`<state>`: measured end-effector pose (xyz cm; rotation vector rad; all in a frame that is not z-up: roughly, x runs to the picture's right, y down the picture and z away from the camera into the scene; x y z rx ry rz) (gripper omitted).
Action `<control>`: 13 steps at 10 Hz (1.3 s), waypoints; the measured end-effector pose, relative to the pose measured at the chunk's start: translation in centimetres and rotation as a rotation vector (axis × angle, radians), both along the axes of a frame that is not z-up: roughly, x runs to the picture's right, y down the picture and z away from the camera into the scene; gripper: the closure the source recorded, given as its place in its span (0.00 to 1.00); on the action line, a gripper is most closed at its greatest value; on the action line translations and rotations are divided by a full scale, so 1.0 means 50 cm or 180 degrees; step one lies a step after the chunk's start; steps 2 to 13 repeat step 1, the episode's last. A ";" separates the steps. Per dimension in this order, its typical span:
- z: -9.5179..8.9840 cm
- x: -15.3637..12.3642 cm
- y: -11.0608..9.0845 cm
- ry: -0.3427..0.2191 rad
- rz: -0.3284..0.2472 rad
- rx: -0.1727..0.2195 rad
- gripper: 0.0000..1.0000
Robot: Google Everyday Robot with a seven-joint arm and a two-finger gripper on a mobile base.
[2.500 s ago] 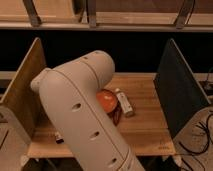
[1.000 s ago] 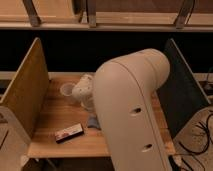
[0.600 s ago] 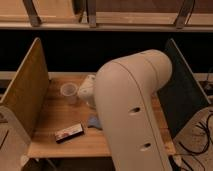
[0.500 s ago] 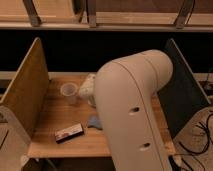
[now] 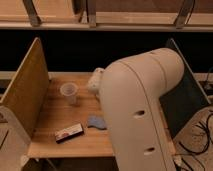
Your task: Push the ceramic bowl across the table
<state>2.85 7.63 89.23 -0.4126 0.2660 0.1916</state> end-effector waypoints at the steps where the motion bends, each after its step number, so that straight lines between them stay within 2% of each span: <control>1: 0.002 -0.004 0.001 -0.0018 0.0006 0.0004 0.96; 13: 0.002 -0.004 0.001 -0.0018 0.0006 0.0004 0.96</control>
